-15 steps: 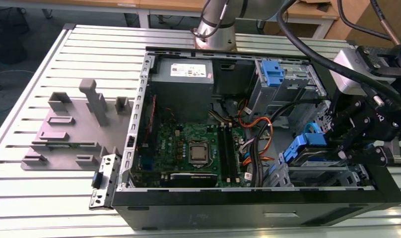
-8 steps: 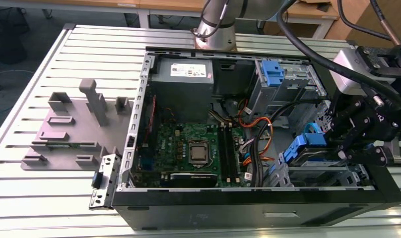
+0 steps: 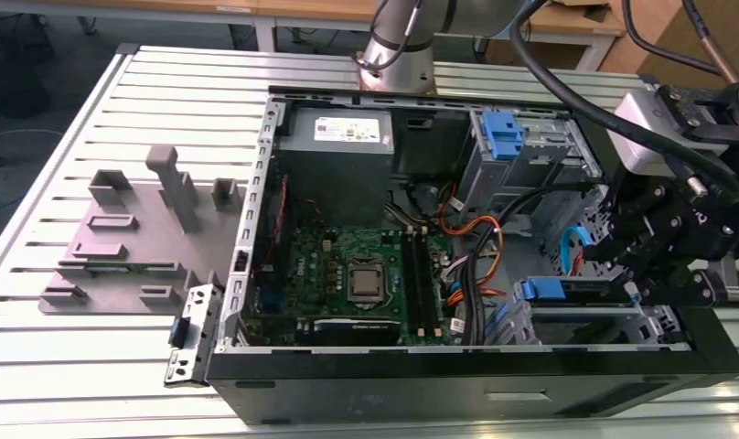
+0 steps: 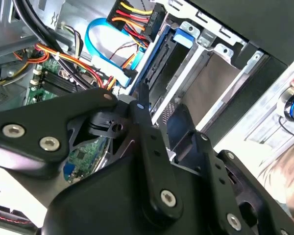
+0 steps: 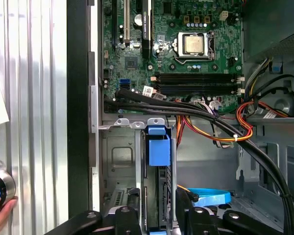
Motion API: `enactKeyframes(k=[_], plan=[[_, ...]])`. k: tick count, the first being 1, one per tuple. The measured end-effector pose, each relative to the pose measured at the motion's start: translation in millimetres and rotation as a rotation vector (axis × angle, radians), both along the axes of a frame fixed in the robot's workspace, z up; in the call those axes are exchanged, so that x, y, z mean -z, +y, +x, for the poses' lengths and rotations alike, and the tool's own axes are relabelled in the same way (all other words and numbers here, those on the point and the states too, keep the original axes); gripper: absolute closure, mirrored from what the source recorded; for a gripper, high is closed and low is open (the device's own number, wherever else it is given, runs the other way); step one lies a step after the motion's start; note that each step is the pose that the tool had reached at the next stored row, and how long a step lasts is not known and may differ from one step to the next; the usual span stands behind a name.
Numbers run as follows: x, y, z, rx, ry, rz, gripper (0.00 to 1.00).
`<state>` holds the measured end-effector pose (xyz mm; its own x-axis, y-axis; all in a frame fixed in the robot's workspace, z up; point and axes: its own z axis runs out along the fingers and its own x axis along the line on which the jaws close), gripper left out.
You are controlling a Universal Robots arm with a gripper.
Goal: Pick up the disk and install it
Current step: 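Insert the disk into the insertion slot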
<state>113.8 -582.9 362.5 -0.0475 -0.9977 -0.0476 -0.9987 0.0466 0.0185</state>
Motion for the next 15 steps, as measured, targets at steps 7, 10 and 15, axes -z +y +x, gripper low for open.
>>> enactKeyframes(k=[7,10,15], plan=[[1.7,0.0,-0.1,0.000,-0.0018,0.0005,0.58],[1.8,0.0,-0.1,0.000,-0.0018,0.0005,0.58],[1.9,0.0,-0.1,0.000,-0.0018,0.0006,0.58]])
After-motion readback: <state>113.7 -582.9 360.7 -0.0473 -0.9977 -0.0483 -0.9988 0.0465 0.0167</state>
